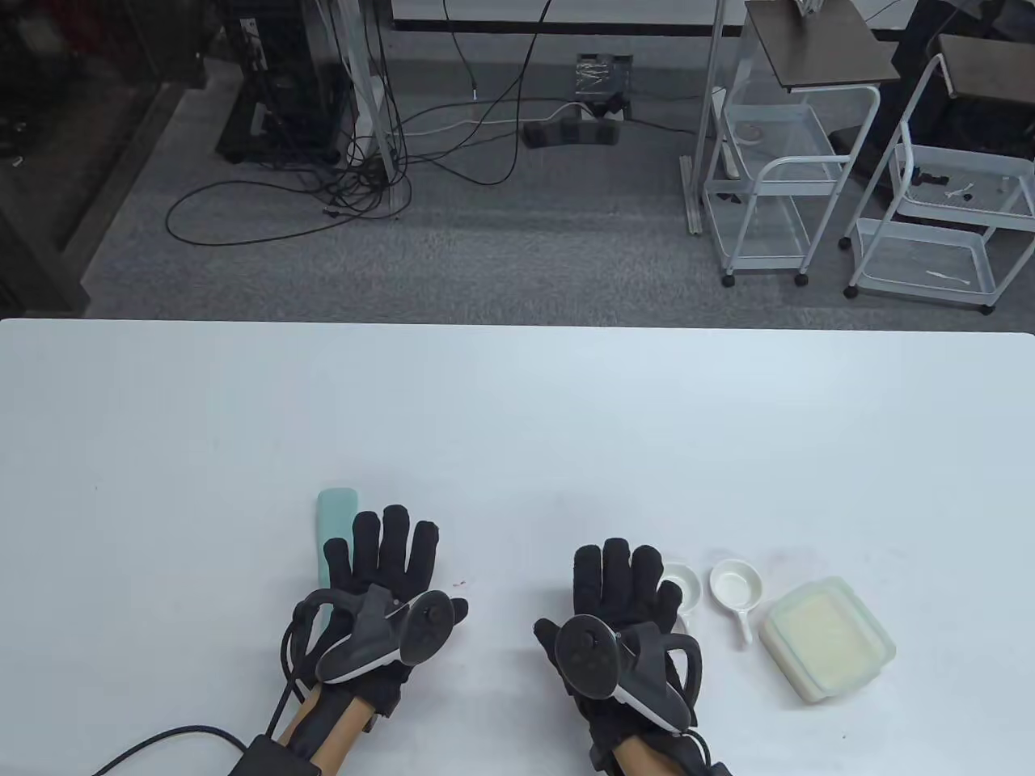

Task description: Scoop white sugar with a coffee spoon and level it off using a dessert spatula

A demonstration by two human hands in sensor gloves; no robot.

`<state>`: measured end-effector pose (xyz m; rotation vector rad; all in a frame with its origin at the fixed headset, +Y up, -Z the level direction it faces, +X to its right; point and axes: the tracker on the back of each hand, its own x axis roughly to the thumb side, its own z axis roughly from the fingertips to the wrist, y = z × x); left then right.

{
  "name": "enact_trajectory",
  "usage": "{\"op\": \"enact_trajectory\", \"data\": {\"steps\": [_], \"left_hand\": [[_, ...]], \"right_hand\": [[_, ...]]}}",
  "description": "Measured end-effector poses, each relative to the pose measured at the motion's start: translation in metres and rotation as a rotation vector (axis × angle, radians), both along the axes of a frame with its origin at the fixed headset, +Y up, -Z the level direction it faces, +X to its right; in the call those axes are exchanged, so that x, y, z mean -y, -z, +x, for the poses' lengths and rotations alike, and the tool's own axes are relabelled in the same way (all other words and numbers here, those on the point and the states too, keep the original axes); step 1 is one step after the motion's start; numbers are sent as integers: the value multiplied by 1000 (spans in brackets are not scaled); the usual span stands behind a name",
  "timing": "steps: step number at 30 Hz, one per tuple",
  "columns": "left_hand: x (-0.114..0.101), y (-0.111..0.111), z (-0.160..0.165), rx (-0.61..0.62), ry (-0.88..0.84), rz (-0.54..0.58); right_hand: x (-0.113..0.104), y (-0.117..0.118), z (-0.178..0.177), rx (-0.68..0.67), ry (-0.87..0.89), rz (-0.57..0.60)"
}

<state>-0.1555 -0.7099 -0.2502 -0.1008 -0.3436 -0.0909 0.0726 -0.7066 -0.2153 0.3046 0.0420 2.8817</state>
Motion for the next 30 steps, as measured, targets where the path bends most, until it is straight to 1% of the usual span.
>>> {"op": "enact_trajectory", "data": {"steps": [24, 28, 30], "left_hand": [[0, 1, -1, -12, 6, -9], [-1, 1, -2, -11, -2, -9], [-1, 2, -2, -12, 1, -8]], "right_hand": [[2, 1, 1, 5, -9, -19], [-7, 3, 10, 35, 31, -1], [-16, 5, 26, 96, 70, 14]]}}
